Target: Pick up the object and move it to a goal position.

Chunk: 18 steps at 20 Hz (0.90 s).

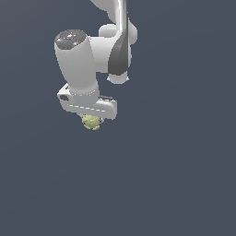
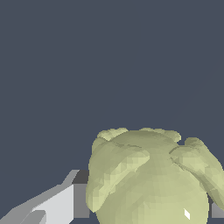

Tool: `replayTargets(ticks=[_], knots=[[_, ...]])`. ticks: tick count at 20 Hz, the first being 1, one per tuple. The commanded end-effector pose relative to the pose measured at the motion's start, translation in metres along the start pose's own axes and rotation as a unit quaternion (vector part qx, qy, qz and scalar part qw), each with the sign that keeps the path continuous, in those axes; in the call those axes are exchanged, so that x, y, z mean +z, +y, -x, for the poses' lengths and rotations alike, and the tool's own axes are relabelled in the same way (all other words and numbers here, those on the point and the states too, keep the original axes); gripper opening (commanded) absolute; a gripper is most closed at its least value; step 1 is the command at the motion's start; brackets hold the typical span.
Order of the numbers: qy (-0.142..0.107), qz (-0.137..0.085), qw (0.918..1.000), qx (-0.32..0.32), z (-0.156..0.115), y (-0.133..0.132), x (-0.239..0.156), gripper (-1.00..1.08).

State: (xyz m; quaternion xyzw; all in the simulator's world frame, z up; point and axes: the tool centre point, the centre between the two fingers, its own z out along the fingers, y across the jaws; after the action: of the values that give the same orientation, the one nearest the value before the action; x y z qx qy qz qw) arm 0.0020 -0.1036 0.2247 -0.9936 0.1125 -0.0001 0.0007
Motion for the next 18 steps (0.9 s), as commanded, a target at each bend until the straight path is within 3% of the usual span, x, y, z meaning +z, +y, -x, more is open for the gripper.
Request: replayTargets(ticks=[1,10,18], knots=[[0.000,0.000,1.0000,0.000,0.004,0.018,-0.026,-1.00],[0.000,0.000,1.0000,0.000,0.013,0.072,-0.104,-1.00],[0.000,0.000,1.0000,0.000,0.015,0.095,-0.137,-1.00]])
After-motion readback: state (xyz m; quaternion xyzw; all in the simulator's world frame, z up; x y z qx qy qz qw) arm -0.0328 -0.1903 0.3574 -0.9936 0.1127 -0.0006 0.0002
